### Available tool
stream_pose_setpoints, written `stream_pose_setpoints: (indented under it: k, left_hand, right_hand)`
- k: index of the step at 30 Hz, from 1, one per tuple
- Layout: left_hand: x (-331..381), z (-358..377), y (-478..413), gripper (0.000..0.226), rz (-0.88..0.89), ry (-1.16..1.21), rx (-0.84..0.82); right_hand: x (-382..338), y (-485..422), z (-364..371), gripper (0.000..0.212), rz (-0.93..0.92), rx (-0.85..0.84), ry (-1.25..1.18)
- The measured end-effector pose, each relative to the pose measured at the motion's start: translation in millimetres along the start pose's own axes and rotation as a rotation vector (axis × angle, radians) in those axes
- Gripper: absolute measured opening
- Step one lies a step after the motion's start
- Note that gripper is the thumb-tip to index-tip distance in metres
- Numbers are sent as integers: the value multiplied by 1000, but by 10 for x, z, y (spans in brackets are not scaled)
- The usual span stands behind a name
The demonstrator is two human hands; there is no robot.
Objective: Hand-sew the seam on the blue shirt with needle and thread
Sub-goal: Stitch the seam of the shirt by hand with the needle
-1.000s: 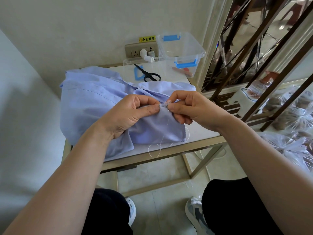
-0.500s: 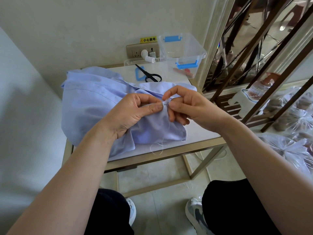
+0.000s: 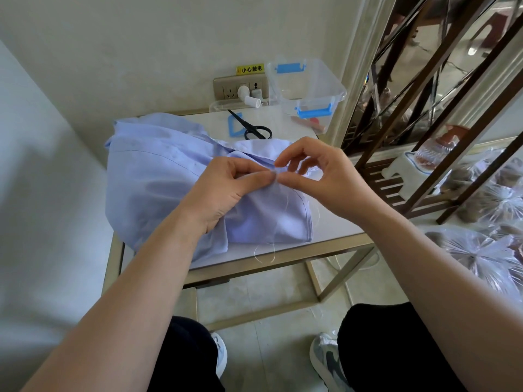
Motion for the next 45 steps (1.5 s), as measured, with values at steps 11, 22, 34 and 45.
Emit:
stream_pose_setpoints:
  k: [11,22,34,45]
  left_hand:
    - [-12,-32,-18,14,15,-122,173]
    - [-72,-54,-49,10,14,-64,267]
    - [-44,4,-22,11,34,-66,127]
    - [-59,-23,-37,10,20,-73,195]
  right_hand:
    - [-217,71,185,5,-95,-60,-183]
    - [-168,175,109,9,475,-778,-343]
    - [-22,23,216,16,137,146,144]
    - [-244,209,138,8,312,-906,150]
Point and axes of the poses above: each hand's wrist, its own y-axis away from the middle knuckle, its own z-axis out of the palm, x = y × z, the point moved 2 cm from there along -y, towards the middle knuckle, and after that the axes turned 9 degrees about x, right-handed, at the moved point
